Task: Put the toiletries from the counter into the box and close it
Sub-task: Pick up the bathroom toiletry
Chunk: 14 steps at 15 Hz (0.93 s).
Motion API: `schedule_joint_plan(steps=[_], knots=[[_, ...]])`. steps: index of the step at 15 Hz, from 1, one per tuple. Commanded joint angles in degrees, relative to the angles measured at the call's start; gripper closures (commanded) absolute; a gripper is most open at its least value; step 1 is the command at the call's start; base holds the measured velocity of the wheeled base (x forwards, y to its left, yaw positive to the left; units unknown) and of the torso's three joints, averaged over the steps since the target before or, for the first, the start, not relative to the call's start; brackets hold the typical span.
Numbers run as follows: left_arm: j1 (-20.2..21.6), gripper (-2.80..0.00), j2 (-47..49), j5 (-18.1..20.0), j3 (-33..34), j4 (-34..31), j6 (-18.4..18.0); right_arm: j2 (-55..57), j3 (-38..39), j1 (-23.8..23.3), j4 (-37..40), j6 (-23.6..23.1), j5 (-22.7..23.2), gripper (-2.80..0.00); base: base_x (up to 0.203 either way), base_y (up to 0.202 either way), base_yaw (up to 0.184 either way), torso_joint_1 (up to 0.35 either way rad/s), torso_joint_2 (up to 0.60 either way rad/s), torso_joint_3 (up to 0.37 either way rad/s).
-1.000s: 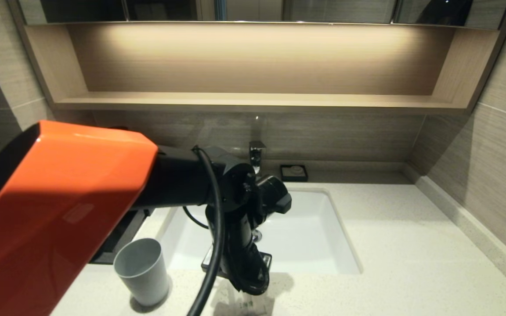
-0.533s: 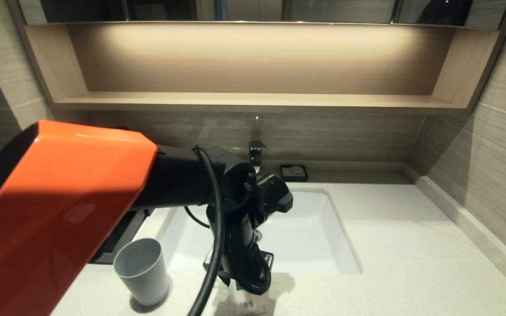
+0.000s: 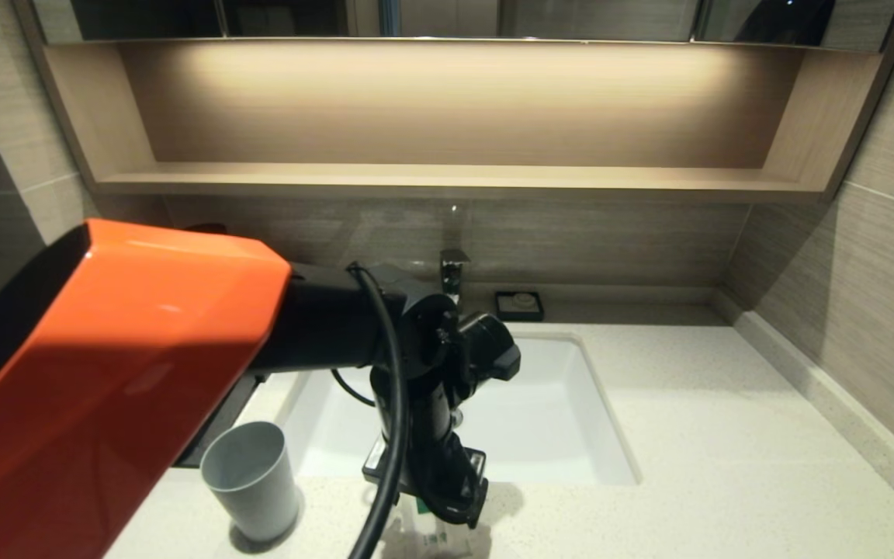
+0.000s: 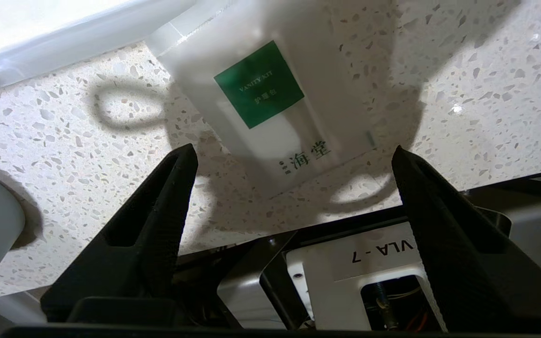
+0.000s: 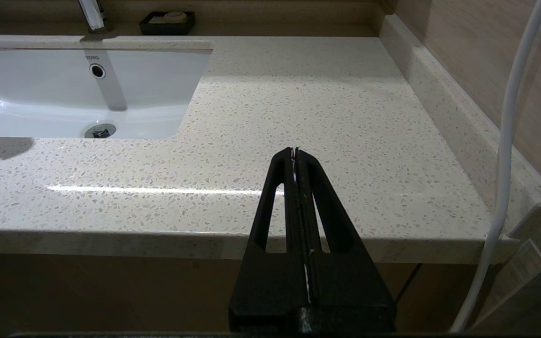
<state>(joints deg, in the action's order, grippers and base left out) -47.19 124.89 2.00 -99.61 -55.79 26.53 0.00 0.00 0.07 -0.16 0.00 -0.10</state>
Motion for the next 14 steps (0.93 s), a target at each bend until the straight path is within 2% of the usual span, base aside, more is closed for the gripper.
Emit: schedule_joint_plan(steps=[1, 14], knots=[[-0.01, -2.80, 0.53, -0.08, -0.06, -0.09, -0.53, 0.00, 0.08, 0.01, -0.02, 0.00, 0.01, 0.00, 0.000, 0.000, 0.000, 0.000, 0.00, 0.000], [0.08, -2.80, 1.23, 0.11, 0.12, 0.07, -0.42, -0.08, 0.09, 0.01, -0.02, 0.00, 0.01, 0.00, 0.000, 0.000, 0.000, 0.000, 0.00, 0.000]])
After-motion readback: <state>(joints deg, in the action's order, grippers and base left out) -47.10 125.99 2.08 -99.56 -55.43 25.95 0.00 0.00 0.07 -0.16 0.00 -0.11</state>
